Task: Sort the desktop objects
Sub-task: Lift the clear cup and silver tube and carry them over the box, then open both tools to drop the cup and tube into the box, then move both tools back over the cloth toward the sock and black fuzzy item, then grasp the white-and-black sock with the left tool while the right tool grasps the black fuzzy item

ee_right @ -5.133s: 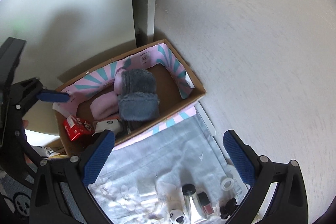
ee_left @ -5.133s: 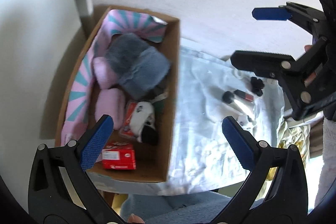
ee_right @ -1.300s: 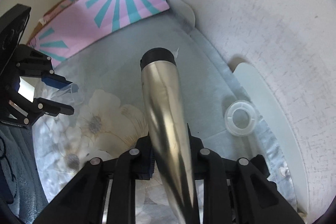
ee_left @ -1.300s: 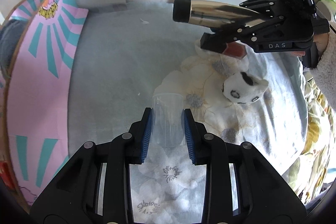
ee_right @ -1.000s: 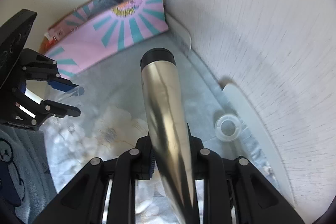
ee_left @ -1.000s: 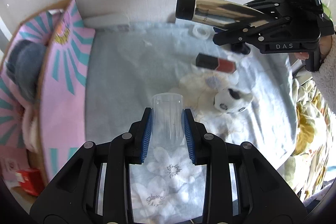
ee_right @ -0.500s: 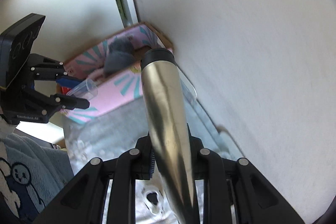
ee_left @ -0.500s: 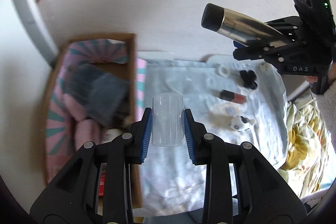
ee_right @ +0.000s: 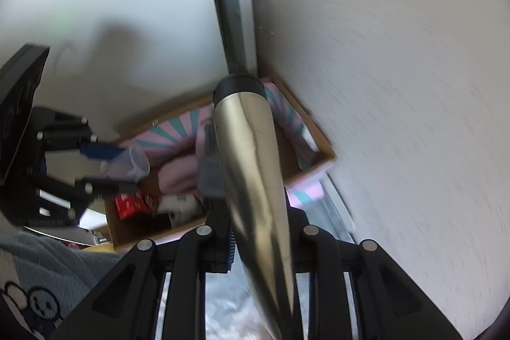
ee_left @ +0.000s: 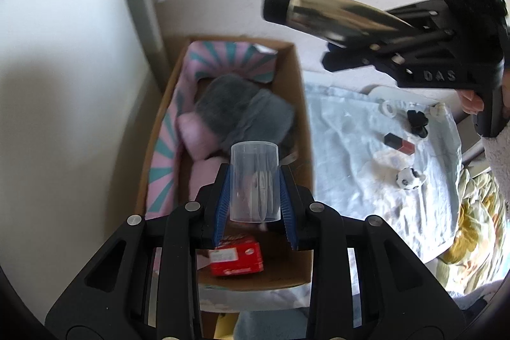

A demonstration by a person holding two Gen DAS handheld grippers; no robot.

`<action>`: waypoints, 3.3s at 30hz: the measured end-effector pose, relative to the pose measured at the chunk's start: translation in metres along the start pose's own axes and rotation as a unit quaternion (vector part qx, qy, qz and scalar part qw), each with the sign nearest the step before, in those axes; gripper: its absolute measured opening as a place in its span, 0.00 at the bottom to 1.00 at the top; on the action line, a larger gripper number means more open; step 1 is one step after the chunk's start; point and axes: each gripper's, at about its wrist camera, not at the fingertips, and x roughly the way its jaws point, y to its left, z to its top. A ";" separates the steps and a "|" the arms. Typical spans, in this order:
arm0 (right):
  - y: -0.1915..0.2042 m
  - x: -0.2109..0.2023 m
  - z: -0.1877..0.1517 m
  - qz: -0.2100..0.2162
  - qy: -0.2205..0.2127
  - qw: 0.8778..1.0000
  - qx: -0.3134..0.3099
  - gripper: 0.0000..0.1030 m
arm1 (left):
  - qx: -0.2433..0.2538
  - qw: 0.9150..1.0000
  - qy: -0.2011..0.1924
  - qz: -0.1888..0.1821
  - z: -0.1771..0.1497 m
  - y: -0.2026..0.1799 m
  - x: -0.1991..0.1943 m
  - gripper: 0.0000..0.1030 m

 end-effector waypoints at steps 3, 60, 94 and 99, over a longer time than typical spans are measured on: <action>0.006 0.018 0.014 0.007 0.011 1.000 -0.001 0.19 | -0.006 1.000 0.007 -0.001 -0.003 0.012 0.003 0.26; -0.068 -0.138 -0.118 -0.169 -0.060 0.972 0.153 1.00 | 0.174 0.977 -0.018 -0.123 0.037 -0.133 0.005 1.00; -0.162 -0.019 -0.298 -0.154 0.089 0.964 0.198 1.00 | 0.227 0.965 0.080 -0.101 -0.062 -0.297 0.175 0.97; -0.166 -0.006 -0.300 -0.145 0.087 0.967 0.192 1.00 | 0.213 0.969 0.080 -0.101 -0.067 -0.295 0.182 0.97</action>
